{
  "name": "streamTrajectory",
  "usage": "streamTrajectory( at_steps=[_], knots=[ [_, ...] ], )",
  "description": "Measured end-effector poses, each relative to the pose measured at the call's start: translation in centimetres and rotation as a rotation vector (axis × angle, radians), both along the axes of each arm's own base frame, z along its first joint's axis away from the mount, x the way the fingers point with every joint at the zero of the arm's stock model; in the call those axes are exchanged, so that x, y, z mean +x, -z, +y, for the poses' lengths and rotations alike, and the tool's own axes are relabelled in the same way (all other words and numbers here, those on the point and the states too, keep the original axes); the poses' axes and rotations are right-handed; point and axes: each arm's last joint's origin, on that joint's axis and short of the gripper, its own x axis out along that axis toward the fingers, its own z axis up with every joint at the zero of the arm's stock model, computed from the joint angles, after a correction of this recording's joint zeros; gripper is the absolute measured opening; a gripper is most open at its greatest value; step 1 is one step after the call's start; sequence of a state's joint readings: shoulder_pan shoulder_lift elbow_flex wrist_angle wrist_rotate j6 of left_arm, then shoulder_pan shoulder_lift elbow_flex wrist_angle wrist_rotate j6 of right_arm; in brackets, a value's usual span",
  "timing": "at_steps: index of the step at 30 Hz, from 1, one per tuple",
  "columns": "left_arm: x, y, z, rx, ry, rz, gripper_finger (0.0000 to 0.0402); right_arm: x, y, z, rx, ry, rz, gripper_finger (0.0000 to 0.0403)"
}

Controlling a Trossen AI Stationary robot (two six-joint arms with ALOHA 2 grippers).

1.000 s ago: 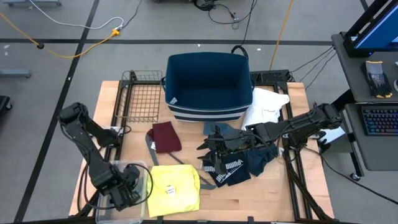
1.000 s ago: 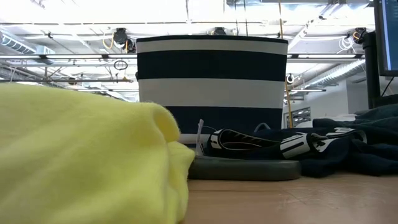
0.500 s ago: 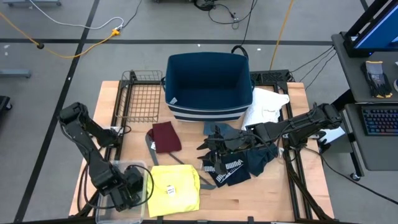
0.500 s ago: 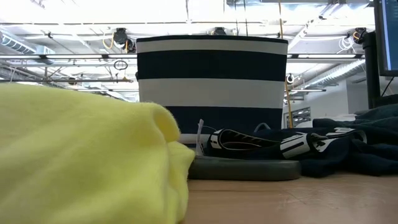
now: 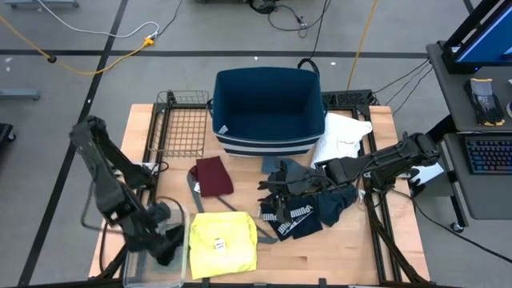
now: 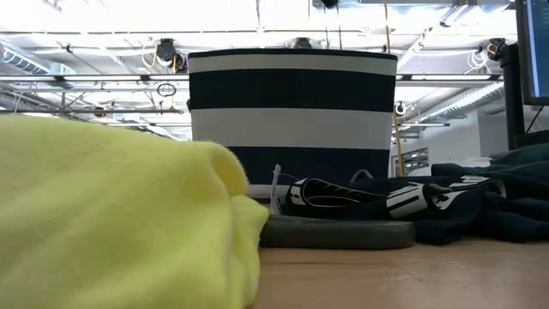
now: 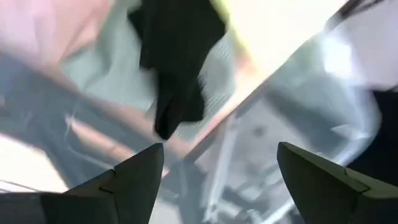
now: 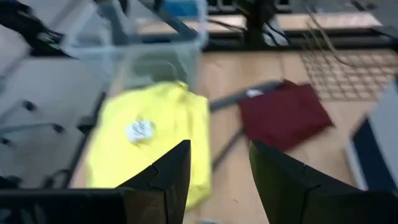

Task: Pick & Place Cloths
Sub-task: Put the light blue sock into the transparent bin

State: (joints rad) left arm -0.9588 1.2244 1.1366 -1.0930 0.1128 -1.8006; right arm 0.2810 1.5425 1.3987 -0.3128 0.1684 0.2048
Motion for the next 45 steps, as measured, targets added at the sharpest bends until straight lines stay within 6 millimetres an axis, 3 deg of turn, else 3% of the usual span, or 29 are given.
streamTrajectory(
  at_steps=[10,17,28,34,45],
  knots=[
    [-1.0,-5.2,3.9,-0.001,-0.101,-0.64,0.032,-1.3,2.2,-2.3,-0.027,0.211,0.269,0.0155],
    [-1.2,-7.1,5.0,0.102,-0.087,-0.924,0.0319,-3.0,3.6,-3.9,-0.004,0.369,0.49,0.0155],
    [-0.7,-8.9,4.9,0.284,0.031,-1.185,0.0319,-4.9,9.0,-4.9,0.034,0.52,0.664,0.0155],
    [-0.7,-9.8,5.2,0.359,0.05,-1.282,0.0319,-5.4,10.4,-5.9,0.109,0.548,0.73,0.0155],
    [-0.8,-10.0,5.4,0.383,0.028,-1.294,0.0319,-5.7,12.2,-7.0,0.109,0.564,0.731,0.0155]
  ],
)
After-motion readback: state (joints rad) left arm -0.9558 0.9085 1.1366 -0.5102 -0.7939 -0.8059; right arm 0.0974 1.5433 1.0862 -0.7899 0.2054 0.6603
